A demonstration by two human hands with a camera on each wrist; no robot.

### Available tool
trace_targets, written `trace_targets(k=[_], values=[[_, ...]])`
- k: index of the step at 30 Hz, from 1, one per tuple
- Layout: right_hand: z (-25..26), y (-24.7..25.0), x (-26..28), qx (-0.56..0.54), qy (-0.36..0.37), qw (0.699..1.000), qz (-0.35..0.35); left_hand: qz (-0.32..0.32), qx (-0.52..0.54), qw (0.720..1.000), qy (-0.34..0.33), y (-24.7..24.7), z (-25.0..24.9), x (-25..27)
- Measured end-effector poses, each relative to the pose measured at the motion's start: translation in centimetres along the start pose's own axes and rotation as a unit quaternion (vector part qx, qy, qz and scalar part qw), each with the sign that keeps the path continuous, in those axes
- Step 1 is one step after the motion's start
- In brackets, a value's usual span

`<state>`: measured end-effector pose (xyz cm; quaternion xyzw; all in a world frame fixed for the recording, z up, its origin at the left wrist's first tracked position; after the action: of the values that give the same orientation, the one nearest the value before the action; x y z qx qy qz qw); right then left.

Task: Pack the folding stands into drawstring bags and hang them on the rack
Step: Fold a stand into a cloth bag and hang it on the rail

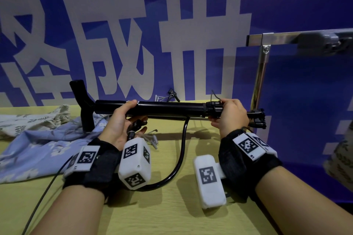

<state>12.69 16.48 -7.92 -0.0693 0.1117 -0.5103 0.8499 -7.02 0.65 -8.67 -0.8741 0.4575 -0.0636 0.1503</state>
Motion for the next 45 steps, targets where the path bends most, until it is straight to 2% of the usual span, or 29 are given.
trace_targets(k=[16, 20, 24, 27, 32, 37, 40, 45], values=[[-0.2, 0.4, 0.7, 0.078, -0.001, 0.996, -0.036, 0.008, 0.001, 1.0, 0.01, -1.2, 0.6, 0.0], [-0.1, 0.6, 0.5, 0.105, 0.02, 0.994, -0.026, -0.001, 0.019, 1.0, 0.021, -1.7, 1.1, 0.0], [0.1, 0.2, 0.3, 0.175, 0.017, 0.984, 0.001, 0.006, 0.033, 0.998, 0.056, -2.4, 1.7, 0.2], [0.5, 0.2, 0.4, 0.211, 0.029, 0.977, -0.025, 0.018, 0.04, 0.997, 0.069, -2.9, 1.9, 0.3], [1.6, 0.0, 1.1, 0.318, 0.057, 0.944, -0.069, 0.016, 0.021, 0.998, 0.061, -3.4, 1.6, 0.6], [2.8, -0.2, 1.8, 0.326, 0.1, 0.935, -0.098, 0.044, 0.036, 0.998, 0.026, -4.6, 1.3, 0.8], [3.4, -1.1, 2.5, 0.327, 0.136, 0.932, -0.074, 0.085, 0.03, 0.996, 0.0, -5.6, 1.1, 0.9], [2.9, -4.7, 3.6, 0.394, 0.193, 0.897, 0.055, 0.143, -0.008, 0.99, 0.0, -7.5, 1.3, 1.6]])
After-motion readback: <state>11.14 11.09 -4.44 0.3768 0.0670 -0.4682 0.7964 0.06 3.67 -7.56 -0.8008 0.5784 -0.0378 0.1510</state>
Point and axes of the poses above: each hand's wrist, its own x-axis away from the middle knuckle, its own y-axis out of the back of the hand, z = x × y, the point moved 6 cm from there along -x, towards the middle knuckle, and after that the axes turned 14 degrees about z, right-handed, at the moved point
